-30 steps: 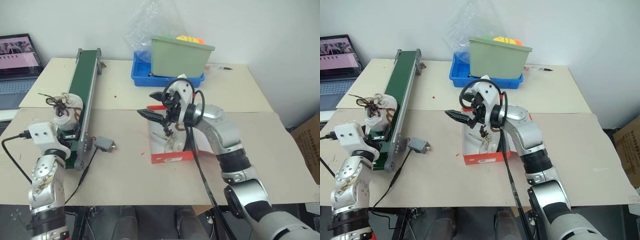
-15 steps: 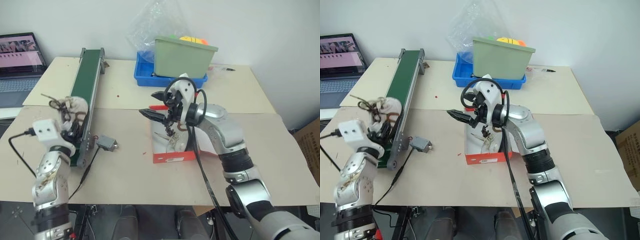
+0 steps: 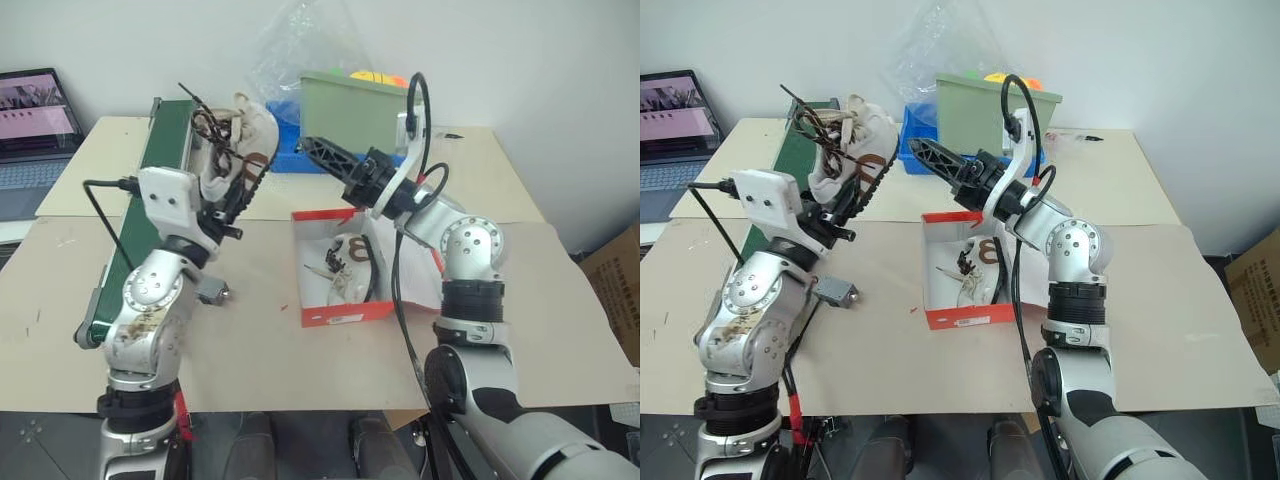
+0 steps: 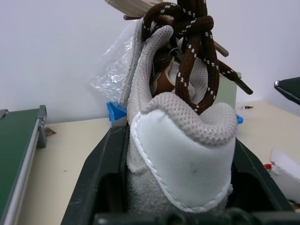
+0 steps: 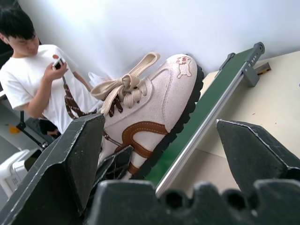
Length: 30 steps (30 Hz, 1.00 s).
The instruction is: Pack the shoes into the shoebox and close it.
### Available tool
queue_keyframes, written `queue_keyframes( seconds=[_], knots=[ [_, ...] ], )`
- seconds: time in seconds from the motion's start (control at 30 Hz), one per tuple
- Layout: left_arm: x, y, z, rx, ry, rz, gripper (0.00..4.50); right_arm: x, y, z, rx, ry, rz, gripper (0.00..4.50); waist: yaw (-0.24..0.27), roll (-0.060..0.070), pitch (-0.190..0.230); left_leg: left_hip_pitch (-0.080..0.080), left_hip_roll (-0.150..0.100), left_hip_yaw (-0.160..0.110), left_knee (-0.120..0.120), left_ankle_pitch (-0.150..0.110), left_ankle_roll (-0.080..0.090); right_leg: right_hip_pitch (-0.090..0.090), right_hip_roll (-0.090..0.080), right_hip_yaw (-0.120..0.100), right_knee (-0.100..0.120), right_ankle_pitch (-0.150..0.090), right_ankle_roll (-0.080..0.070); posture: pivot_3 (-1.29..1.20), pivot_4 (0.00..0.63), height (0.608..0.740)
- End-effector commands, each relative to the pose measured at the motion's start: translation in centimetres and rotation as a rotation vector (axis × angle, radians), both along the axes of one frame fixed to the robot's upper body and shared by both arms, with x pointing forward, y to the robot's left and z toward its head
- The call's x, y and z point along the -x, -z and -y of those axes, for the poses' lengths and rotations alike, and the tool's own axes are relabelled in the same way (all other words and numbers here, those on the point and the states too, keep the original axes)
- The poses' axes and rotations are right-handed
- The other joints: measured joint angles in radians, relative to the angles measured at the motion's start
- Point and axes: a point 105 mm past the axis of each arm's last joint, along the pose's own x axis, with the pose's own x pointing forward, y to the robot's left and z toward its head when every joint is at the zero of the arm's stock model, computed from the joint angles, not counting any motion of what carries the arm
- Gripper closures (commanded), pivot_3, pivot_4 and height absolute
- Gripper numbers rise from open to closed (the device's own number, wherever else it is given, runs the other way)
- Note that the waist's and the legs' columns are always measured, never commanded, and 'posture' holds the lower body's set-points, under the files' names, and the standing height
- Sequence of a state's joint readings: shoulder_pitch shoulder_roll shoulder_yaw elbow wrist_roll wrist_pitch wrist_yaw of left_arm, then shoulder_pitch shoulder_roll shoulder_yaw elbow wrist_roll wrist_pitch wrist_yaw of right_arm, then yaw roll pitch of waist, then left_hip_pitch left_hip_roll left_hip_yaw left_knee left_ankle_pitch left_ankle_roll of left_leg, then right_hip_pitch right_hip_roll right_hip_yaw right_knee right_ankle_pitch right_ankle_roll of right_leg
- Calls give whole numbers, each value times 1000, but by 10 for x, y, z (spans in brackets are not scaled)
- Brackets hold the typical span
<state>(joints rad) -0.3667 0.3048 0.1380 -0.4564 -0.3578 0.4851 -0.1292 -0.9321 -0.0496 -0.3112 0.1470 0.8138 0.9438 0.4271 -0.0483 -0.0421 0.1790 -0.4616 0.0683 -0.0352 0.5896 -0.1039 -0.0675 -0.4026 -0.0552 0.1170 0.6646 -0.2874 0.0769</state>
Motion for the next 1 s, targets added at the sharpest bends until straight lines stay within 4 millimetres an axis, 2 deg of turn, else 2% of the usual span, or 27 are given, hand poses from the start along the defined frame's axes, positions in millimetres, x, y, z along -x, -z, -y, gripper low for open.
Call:
queue_keyframes(
  seconds=[0.03, 0.1, 0.2, 0.4, 0.6, 0.7, 1.0],
  knots=[
    [11, -25, 25, 44, 68, 83, 2643, 7, -18, -1, -46, -18, 34, 0, 2, 0, 0, 0, 0, 0, 0, 0, 0, 0, 0, 0, 0, 0, 0, 0, 150, 740],
    [15, -31, 38, 43, 107, 94, 2643, 6, -18, -1, -54, -18, 23, 0, 4, 0, 0, 0, 0, 0, 1, 0, 0, 1, 0, 0, 0, 0, 0, 0, 150, 740],
    [18, -36, 46, 112, 138, 86, 2643, 5, -17, -2, -60, -14, 16, 0, 5, 0, 0, 0, 0, 0, 1, 0, 0, 1, 0, 0, 0, 0, 0, 0, 150, 740],
    [19, -19, 57, 197, 167, 4, 2643, 3, -18, 1, -64, 3, 15, 0, 0, 0, 0, 0, 0, 0, 1, 0, 0, 0, 0, 0, 0, 0, 0, 0, 150, 740],
    [18, -7, 58, 278, 193, -69, 2643, -2, -19, 4, -69, 29, 12, 0, 3, 0, 0, 0, 0, 0, 1, 0, 0, 1, 0, 0, 0, 0, 0, 0, 150, 740],
    [18, -2, 62, 273, 205, -89, 2664, -5, -20, 5, -80, 40, 4, 743, 3, 0, 0, 0, 0, 0, 1, 0, 0, 1, 0, 0, 0, 0, 0, 0, 150, 740],
    [18, 1, 72, 259, 244, -111, 2664, -10, -17, 2, -65, 49, 4, 3776, 2, 0, 0, 0, 0, 0, 1, 0, 0, 1, 0, 0, 0, 0, 0, 0, 150, 740]
  ],
)
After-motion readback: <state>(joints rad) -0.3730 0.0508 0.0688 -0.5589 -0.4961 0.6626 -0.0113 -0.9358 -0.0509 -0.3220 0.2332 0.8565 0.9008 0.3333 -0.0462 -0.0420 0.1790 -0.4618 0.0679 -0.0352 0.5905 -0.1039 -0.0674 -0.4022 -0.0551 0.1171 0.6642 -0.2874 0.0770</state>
